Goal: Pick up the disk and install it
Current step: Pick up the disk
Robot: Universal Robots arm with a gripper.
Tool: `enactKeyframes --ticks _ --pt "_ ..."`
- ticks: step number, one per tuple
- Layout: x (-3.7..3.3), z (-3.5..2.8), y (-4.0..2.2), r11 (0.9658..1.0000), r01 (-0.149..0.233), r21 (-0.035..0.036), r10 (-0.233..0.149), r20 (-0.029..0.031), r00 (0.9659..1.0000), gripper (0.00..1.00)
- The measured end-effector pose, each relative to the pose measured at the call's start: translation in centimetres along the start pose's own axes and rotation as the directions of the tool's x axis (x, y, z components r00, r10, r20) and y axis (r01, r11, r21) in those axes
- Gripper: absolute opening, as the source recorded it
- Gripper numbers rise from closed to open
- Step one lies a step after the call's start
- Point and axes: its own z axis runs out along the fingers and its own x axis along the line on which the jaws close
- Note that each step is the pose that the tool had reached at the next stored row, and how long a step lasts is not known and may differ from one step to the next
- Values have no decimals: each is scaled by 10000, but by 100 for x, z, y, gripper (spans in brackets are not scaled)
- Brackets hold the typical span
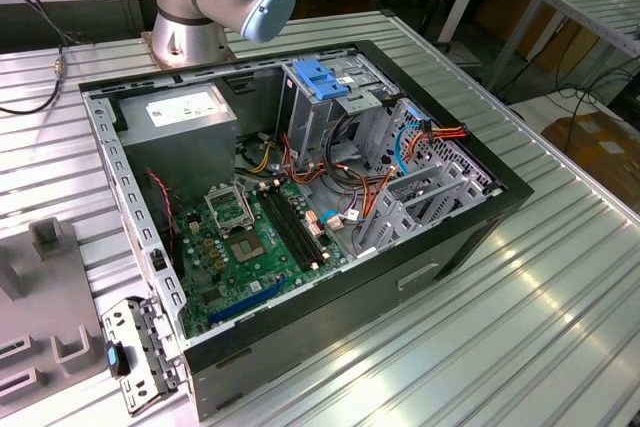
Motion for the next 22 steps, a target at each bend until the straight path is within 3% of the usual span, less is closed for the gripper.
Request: enactKeyframes --ticks 7,8,12,13,22 --pt "2 0 0 10000 0 0 0 0 10000 59" --pt "2 0 0 10000 0 0 0 0 10000 51" --pt "14 0 0 10000 1 -1 -1 0 10000 50" --pt "17 -1 0 10000 -1 0 1 0 10000 43" --pt "20 -1 0 10000 0 -1 0 -1 10000 41"
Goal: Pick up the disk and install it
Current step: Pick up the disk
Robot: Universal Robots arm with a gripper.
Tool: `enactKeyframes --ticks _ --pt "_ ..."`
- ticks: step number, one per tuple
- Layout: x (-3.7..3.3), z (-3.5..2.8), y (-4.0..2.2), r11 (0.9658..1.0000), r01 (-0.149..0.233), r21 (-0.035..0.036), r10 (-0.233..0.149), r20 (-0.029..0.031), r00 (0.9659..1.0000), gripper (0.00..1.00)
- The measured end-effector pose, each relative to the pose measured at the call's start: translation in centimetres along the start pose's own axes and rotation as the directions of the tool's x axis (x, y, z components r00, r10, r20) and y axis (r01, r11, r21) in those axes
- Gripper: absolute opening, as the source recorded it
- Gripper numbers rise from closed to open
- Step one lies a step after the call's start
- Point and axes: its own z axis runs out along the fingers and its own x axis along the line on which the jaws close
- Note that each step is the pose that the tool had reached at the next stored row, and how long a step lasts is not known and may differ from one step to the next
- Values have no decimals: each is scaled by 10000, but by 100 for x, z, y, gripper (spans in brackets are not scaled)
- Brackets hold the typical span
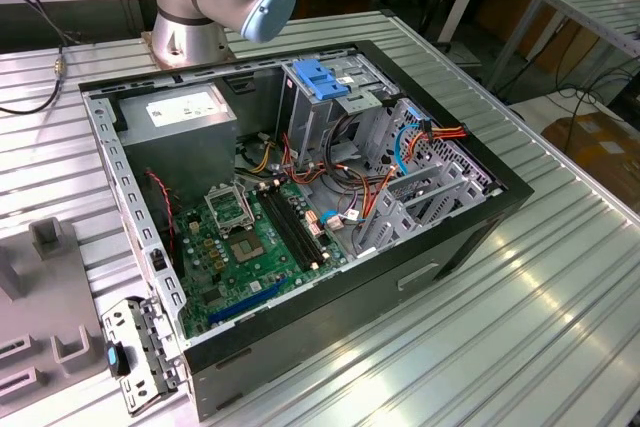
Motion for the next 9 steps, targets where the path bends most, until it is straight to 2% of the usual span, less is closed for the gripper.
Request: enactKeyframes --ticks 1,9 --pt "0 1 0 10000 0 1 0 1 10000 37" --pt "1 0 0 10000 0 1 0 1 10000 37"
